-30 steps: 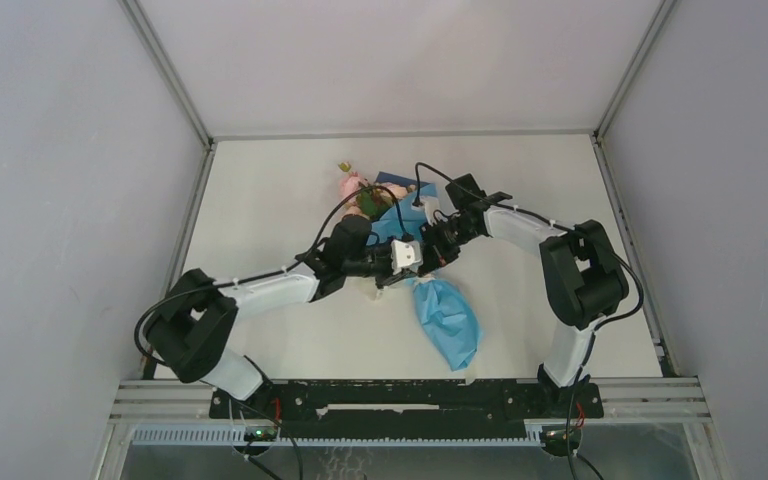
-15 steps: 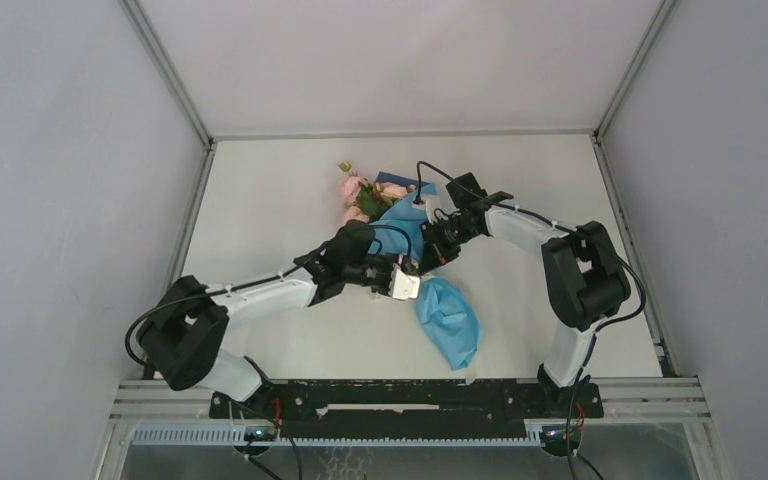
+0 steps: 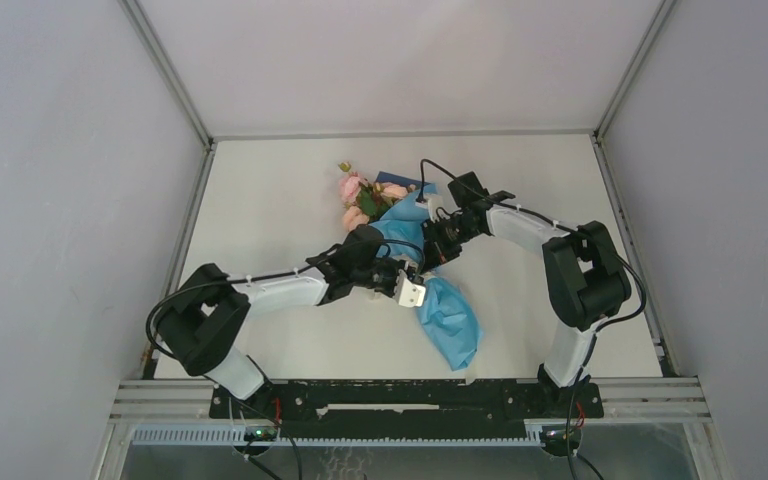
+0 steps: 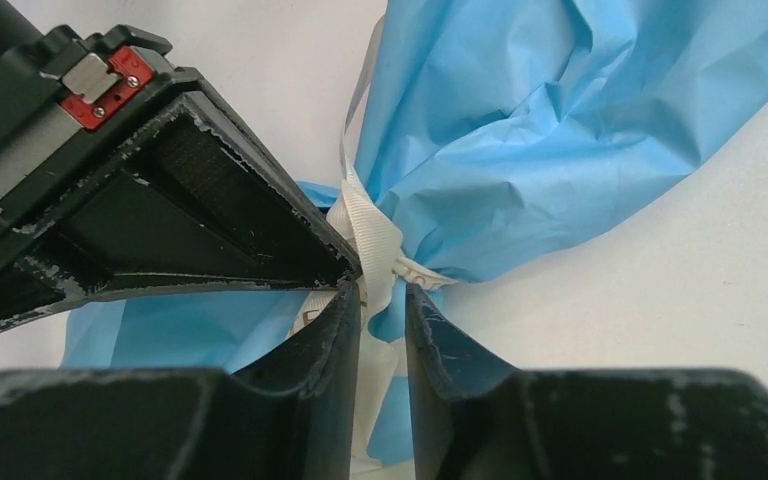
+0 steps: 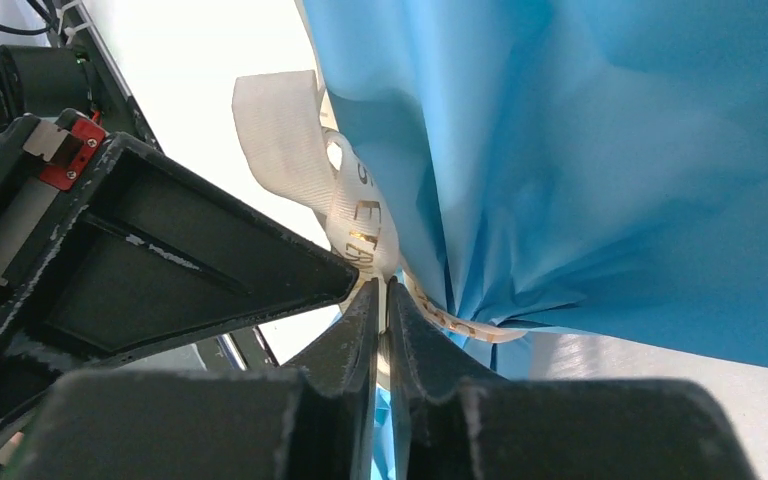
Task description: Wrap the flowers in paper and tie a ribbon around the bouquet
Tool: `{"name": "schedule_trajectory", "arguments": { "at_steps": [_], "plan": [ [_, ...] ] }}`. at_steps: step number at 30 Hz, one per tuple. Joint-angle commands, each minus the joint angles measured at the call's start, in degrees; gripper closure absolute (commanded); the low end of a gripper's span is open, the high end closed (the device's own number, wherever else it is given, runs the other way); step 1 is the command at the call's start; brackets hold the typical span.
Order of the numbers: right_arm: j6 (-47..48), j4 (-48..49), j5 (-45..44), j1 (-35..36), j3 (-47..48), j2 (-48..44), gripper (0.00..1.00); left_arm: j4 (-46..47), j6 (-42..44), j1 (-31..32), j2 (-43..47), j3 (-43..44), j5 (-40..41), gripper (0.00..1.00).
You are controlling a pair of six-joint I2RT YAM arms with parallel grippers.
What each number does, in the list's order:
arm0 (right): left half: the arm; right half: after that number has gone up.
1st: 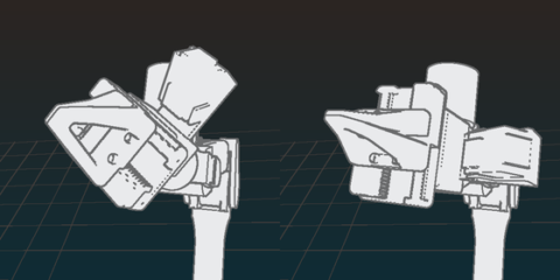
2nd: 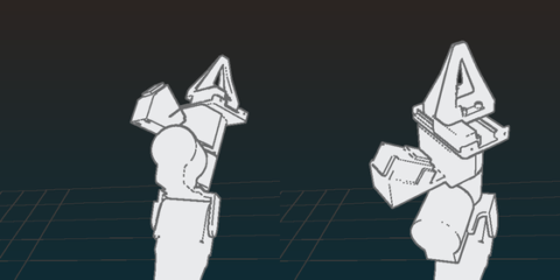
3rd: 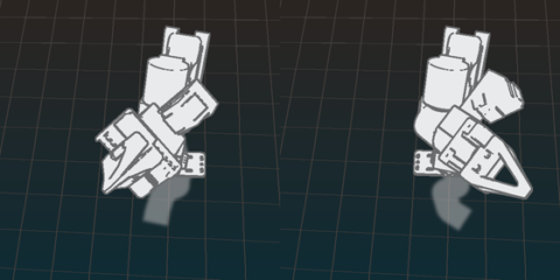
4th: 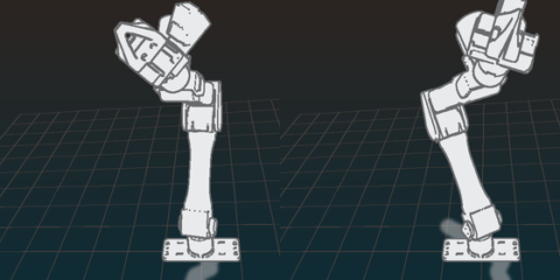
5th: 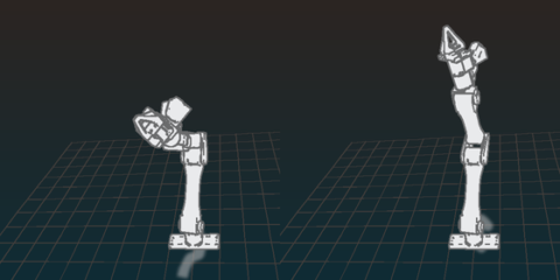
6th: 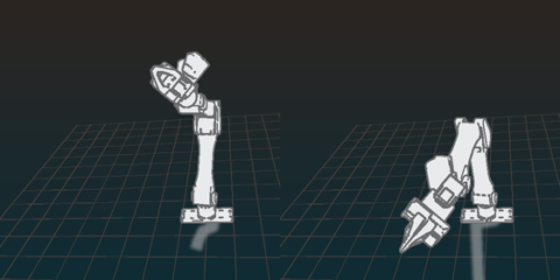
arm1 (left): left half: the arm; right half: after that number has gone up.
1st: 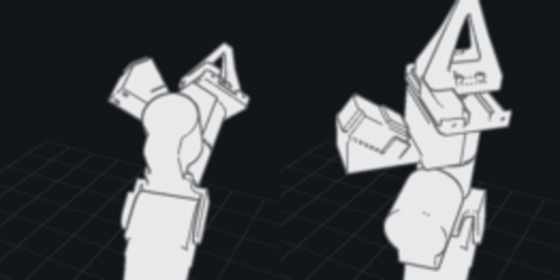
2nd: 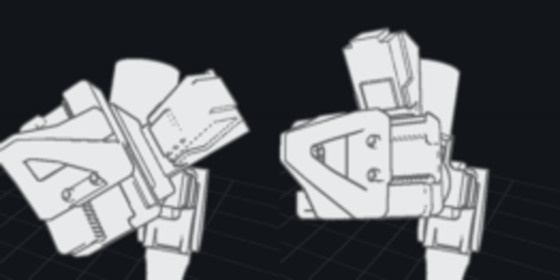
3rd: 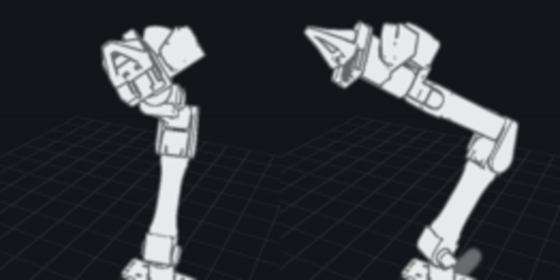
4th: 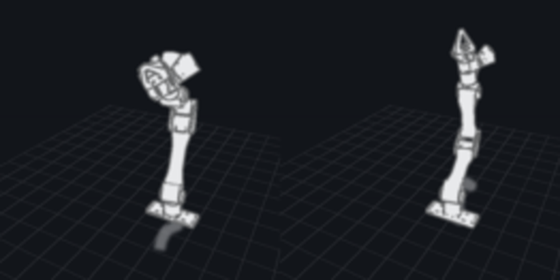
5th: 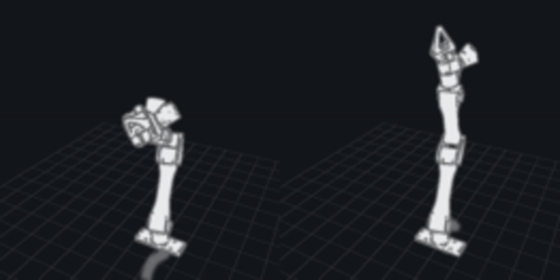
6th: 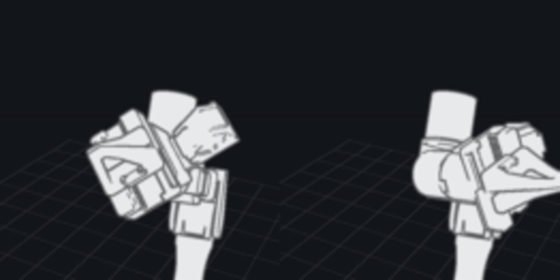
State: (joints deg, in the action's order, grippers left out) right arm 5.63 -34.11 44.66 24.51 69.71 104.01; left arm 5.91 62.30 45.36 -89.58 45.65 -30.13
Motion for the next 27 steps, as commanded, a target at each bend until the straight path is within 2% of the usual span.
{"name": "schedule_trajectory", "arguments": {
  "at_steps": [1, 4, 8, 10, 19, 27],
  "plan": [
    [-1.2, 1.7, 1.1, -0.4, 1.8, -2.2, 0.84, 3.6, 2.4, 0.2, -0.9, 0.4, 1.4, 0.74],
    [-1.3, 1.8, 1.0, -0.5, 1.8, -2.1, 0.87, 3.5, 2.6, 0.2, -1.0, 0.3, 1.7, 0.80],
    [-1.8, 2.3, 1.4, -0.9, 1.8, -2.0, 0.99, 3.1, 2.6, 0.2, -0.6, 0.3, 1.5, 0.95],
    [-2.0, 2.5, 1.6, -1.0, 1.8, -2.1, 1.00, 3.0, 2.7, 0.2, -0.2, 0.0, 1.6, 1.00],
    [-3.2, 2.7, -0.3, -1.6, 1.8, -2.4, 0.97, 2.4, 3.4, 0.2, 0.8, -1.4, 0.7, 1.00],
    [-4.0, 3.3, -0.5, -1.6, 1.8, -1.9, 0.86, 2.2, 2.8, 0.2, 1.9, -1.9, 0.6, 1.00]
  ]
}}
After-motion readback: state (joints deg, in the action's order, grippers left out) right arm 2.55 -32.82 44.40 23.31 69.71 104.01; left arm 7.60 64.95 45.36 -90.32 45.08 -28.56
